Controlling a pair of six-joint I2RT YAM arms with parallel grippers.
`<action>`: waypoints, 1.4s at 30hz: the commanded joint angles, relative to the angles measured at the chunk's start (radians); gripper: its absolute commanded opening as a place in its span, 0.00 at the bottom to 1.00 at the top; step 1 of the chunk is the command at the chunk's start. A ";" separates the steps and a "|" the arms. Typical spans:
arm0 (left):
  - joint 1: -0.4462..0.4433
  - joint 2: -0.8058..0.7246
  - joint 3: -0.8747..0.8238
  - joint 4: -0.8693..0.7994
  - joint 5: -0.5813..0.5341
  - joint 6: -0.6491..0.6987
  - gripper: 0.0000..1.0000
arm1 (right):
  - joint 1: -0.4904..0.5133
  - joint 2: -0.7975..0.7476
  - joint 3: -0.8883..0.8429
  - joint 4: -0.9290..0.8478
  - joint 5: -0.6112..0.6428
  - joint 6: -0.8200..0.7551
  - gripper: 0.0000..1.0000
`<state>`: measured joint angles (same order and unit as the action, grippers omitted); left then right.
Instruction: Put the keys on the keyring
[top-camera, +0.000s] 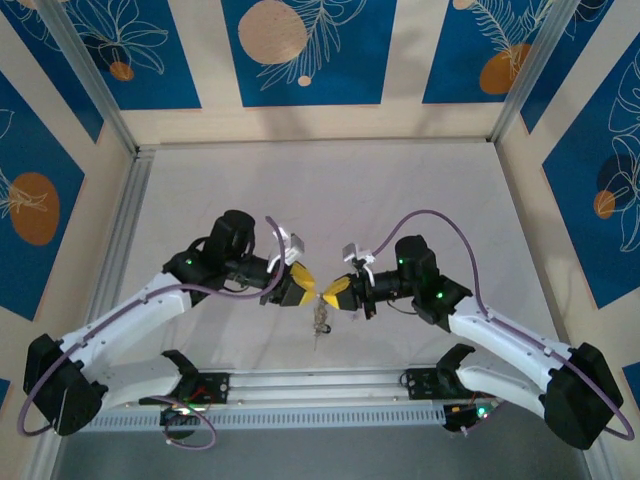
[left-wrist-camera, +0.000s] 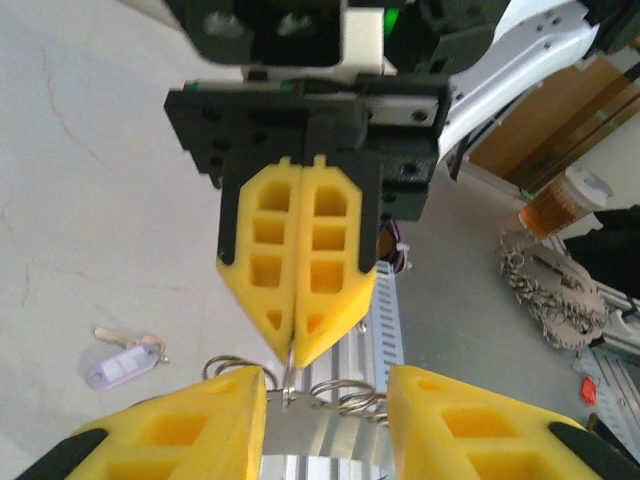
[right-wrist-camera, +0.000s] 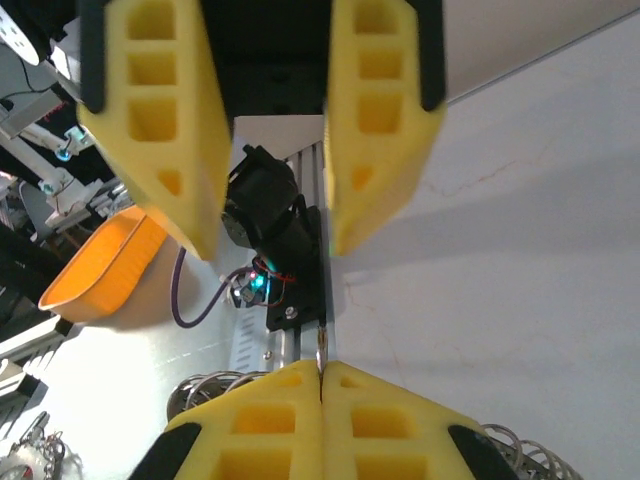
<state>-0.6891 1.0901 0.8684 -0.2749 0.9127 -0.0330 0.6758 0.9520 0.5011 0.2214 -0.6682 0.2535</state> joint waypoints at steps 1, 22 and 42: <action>0.014 -0.028 -0.037 0.094 0.039 -0.067 0.36 | -0.004 -0.014 -0.008 0.080 0.016 0.032 0.00; 0.008 -0.026 -0.155 0.413 0.038 -0.219 0.22 | 0.019 -0.032 -0.041 0.342 0.047 0.199 0.00; -0.001 -0.064 -0.014 -0.018 0.000 0.065 0.00 | -0.015 -0.183 0.078 -0.186 0.165 0.041 0.43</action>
<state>-0.6888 1.0241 0.7742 -0.1314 0.8986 -0.0967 0.6937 0.8154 0.5114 0.2348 -0.5411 0.3676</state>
